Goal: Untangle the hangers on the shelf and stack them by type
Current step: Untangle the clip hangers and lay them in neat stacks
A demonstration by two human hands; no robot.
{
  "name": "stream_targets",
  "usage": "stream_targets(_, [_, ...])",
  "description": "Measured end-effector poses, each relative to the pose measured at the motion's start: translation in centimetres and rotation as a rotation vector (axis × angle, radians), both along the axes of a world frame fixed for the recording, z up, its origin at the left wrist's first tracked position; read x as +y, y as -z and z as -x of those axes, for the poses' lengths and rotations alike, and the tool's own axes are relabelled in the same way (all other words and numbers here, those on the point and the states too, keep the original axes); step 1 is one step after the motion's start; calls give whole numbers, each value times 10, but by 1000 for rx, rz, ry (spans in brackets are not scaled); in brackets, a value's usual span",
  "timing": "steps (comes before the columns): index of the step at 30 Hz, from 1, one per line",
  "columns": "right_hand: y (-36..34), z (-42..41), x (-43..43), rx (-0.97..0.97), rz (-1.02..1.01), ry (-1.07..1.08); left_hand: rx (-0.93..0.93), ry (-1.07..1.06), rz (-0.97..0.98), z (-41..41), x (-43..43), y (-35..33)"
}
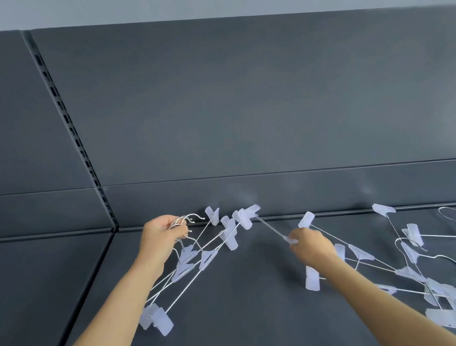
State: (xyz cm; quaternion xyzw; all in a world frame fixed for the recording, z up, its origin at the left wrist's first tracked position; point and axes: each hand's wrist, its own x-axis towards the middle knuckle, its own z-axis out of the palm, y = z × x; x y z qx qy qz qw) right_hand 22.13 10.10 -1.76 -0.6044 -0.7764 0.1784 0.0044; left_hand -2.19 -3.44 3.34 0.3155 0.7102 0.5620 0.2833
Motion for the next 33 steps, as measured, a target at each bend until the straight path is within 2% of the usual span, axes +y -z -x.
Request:
stream_targets(4, [-19,-11,3,300,89,72,13,-48,-24,6,0,-2])
stream_targets(12, [-92,-4,-25,922,252,-150,-39,53,10,-6,9,-4])
stream_targets(15, [-109,-3,-26,1031,204,-233,-67,95,19,-9,8,-6])
stream_targets(18, [-97,4,-32,935,96,-351,-92,100,23,-9,7,-7])
stream_targets(22, [-39,14,-44,491,-166,-564,-129,136,24,-7,3,-10])
stream_targets(24, [-12,19,-49,369,-347,-650,-115,172,33,-11,1,-10])
stream_targets(27, [13,27,-55,398,-466,-644,-97,194,47,-23,0,-9])
stream_targets(33, [17,34,-70,450,-552,-717,-86,163,53,-40,8,-8])
